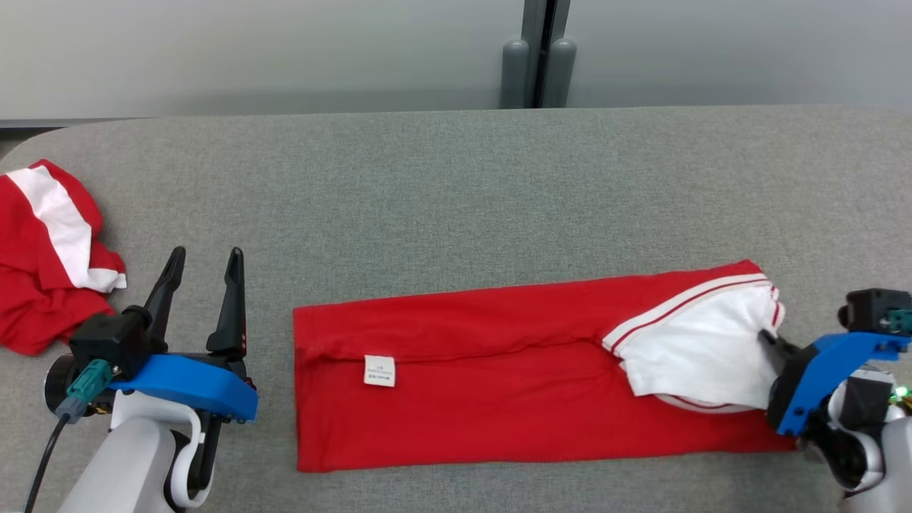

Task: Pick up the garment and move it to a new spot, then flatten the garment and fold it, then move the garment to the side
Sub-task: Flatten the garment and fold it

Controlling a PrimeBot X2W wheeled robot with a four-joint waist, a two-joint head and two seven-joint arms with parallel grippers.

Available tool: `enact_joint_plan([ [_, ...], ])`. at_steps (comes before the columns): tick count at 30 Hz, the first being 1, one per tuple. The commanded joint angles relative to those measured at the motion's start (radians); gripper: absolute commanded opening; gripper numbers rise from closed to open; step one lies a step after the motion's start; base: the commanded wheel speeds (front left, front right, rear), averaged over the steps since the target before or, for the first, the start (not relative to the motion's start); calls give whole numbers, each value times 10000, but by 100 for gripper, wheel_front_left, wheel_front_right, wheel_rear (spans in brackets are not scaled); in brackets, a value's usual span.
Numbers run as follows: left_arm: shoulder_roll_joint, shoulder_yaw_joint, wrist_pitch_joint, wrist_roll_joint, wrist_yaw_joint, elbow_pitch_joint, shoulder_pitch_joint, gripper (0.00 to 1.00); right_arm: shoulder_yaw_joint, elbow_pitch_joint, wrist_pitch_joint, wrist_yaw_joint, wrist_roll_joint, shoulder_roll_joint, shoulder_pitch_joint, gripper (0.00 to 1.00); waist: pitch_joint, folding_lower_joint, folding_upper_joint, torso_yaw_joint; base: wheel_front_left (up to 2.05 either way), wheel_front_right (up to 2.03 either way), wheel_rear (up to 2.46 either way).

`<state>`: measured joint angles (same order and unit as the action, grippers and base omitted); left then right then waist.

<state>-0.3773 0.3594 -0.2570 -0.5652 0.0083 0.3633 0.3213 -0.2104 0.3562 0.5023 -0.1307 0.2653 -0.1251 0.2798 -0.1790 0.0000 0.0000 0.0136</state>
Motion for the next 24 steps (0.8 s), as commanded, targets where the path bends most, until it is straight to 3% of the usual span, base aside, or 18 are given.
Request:
enact_joint_plan([
  [1, -72, -72, -9, -47, 44, -50, -90, 100, -105, -184, -63, -1, 79, -193, -78, 0, 20, 0, 0, -28, 0, 0, 0],
  [9, -203, -128, -23, -147, 92, -243, -353, 100, -1726, -2065, 632, -1, -315, -1230, -842, 0, 29, 0, 0, -161, 0, 0, 0],
  [15, -211, -63, 49, -154, 156, -359, -429, 100, -2504, -3012, 1141, -1, -701, -1264, -1232, 0, 61, 0, 0, -190, 0, 0, 0],
  [18, -214, -33, 59, -163, 180, -382, -480, 100, -2332, -3406, 1355, -3, -780, -1099, -1356, 0, 127, 0, 0, -209, 0, 0, 0],
  [24, -236, 7, 77, -214, 211, -426, -545, 100, -752, -4412, 1881, -1, -374, -559, -1709, 0, 260, 0, 0, -235, 0, 0, 0],
])
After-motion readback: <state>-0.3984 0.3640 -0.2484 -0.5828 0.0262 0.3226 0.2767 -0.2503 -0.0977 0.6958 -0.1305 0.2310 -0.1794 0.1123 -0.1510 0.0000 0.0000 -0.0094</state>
